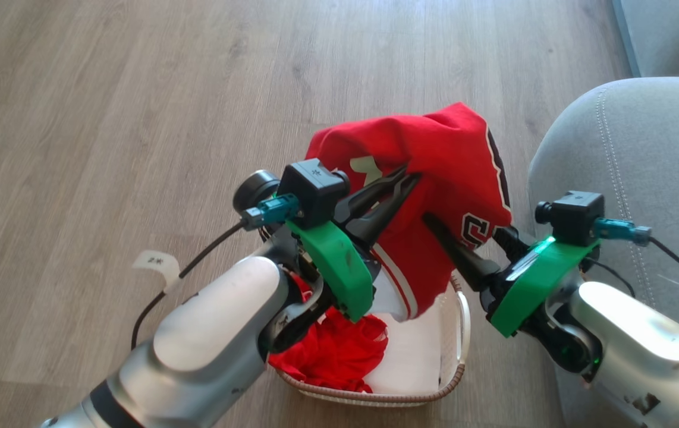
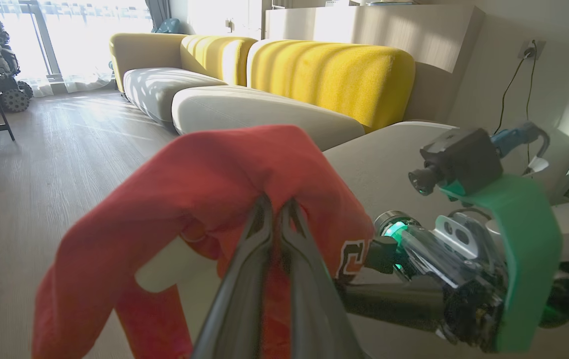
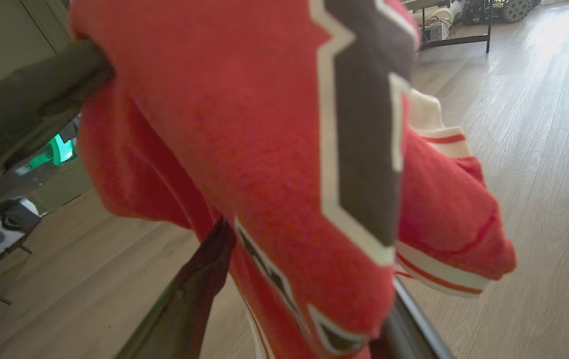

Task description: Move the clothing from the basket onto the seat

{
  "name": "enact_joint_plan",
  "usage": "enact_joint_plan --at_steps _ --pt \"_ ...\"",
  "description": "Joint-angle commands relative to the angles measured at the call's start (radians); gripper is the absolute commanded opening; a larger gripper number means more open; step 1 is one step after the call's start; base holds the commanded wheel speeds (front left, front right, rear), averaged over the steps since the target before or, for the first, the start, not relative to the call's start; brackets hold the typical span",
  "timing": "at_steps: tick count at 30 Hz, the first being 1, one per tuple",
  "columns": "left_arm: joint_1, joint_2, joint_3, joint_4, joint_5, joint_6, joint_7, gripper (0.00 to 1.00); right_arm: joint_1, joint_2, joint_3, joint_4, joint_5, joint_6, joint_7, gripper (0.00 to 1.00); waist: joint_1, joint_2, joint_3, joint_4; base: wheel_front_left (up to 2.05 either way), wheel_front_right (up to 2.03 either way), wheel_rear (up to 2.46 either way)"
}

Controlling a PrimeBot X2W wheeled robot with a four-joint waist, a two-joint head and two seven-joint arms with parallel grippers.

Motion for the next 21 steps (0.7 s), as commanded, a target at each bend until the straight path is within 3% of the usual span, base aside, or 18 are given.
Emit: enact_joint_plan --at_steps 1,2,3,4,12,17,19,20,21 --pt "-0.032 0.009 0.038 -0.041 0.002 0.0 0.0 0.0 -0.026 0.003 0.005 -0.006 0.006 0.007 -0.007 1.0 0.0 -0.0001 -0.002 0.001 0.0 0.0 0.0" --pt "-0.03 0.009 0.037 -0.042 0.001 0.001 0.001 0.0 -0.031 0.009 0.01 0.003 0.007 0.007 -0.007 0.88 0.0 -0.0001 -0.002 0.002 0.0 0.0 0.0" --pt "-0.029 0.01 0.037 -0.044 0.0 0.001 0.002 0.0 -0.035 0.014 0.012 0.009 0.007 0.007 -0.007 0.48 0.0 -0.0001 -0.003 0.002 0.0 0.0 0.0" --pt "-0.028 0.011 0.037 -0.044 -0.002 0.003 0.003 0.0 -0.038 0.018 0.013 0.012 0.004 0.007 -0.007 0.0 0.0 -0.0001 -0.003 0.001 0.0 0.0 0.0" --pt "-0.021 0.021 0.044 -0.036 -0.009 0.017 0.002 0.0 -0.031 0.03 -0.032 -0.01 -0.034 0.007 -0.007 0.0 0.0 -0.0001 -0.004 -0.007 0.0 0.0 0.0" --pt "-0.017 0.022 0.049 -0.033 -0.017 0.024 -0.002 0.0 -0.001 0.036 -0.115 -0.047 -0.084 0.007 -0.007 0.0 0.0 -0.0001 -0.005 -0.011 0.0 0.0 0.0" --pt "-0.015 0.022 0.052 -0.031 -0.02 0.031 -0.001 0.51 0.017 0.041 -0.16 -0.058 -0.119 0.007 -0.007 0.0 0.0 -0.0001 -0.005 -0.013 0.0 0.0 0.0" --pt "-0.014 0.023 0.053 -0.03 -0.021 0.033 -0.001 0.96 0.027 0.044 -0.182 -0.061 -0.139 0.007 -0.007 0.0 0.0 -0.0001 -0.006 -0.014 0.0 0.0 0.0" --pt "-0.012 0.024 0.055 -0.029 -0.023 0.036 -0.001 1.0 0.037 0.048 -0.201 -0.064 -0.158 0.007 -0.007 0.0 0.0 -0.0001 -0.006 -0.016 0.0 0.0 0.0"
